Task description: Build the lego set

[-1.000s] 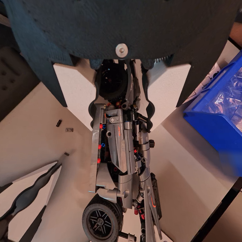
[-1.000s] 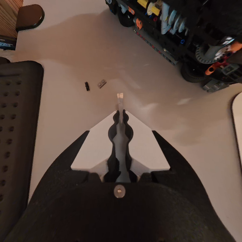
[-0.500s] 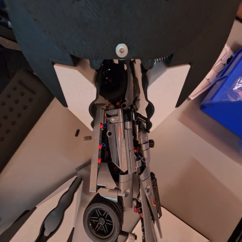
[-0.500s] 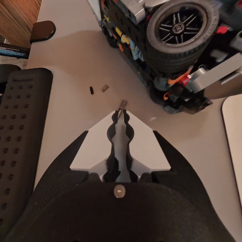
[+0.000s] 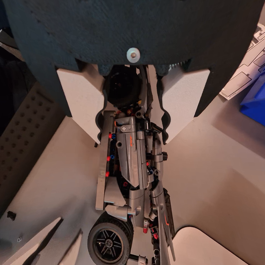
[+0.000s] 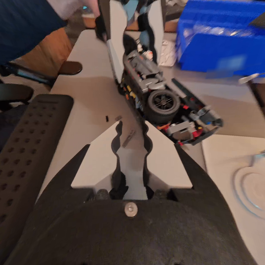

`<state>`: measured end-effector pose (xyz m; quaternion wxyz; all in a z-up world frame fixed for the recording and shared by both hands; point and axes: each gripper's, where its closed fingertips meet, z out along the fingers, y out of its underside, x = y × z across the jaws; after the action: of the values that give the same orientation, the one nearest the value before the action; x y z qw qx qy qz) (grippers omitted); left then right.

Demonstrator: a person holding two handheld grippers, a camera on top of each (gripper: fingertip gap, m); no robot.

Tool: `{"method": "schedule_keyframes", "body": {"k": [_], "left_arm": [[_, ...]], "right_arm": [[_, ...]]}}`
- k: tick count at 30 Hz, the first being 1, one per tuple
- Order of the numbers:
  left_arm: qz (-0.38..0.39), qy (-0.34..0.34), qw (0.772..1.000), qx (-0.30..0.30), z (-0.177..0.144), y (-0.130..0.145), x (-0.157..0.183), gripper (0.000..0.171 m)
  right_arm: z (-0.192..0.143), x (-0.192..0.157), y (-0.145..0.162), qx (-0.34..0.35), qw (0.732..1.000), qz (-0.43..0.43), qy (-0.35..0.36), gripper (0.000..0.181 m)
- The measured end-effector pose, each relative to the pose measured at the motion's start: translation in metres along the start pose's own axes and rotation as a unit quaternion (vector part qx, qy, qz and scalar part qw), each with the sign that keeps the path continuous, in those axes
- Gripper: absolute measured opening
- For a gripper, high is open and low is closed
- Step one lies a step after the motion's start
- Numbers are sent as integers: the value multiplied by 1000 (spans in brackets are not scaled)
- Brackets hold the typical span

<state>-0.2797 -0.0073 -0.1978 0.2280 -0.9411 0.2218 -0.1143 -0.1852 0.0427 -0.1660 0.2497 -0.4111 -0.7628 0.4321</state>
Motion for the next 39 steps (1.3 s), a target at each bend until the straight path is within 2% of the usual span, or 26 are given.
{"method": "schedule_keyframes", "body": {"k": [2, 3, 6, 9, 14, 17, 19, 23, 32, 39], "left_arm": [[4, -5, 1000, 5, -1, -1, -1, 78], [5, -10, 1000, 12, -2, -2, -3, 79], [8, -9, 999, 38, -5, -8, -4, 80], [9, -15, 999, 45, -6, -10, -5, 79], [36, -59, 996, 63, -20, -24, -8, 79], [75, -75, 989, 103, -28, -49, 4, 74], [113, -85, 984, 112, -22, -63, 14, 65], [150, -113, 981, 56, 3, -64, 17, 58], [164, -147, 974, 57, 6, -70, 11, 41], [163, -160, 970, 78, 7, -70, 10, 41]], "right_arm": [[-4, 13, -10, 14, 999, -10, 47, 47], [-5, 19, -16, 17, 997, -14, 68, 51], [1, 30, -25, -2, 994, -26, 103, 60], [18, 41, -16, -54, 992, -37, 111, 61], [30, 45, -15, -63, 995, -17, 80, 46], [30, 45, -13, -69, 996, 1, 63, 47], [31, 47, -11, -73, 995, 9, 60, 54], [30, 46, -11, -76, 996, 5, 51, 48], [32, 41, -15, -89, 995, -11, 41, 44], [30, 41, -18, -61, 997, -5, 46, 40]]}}
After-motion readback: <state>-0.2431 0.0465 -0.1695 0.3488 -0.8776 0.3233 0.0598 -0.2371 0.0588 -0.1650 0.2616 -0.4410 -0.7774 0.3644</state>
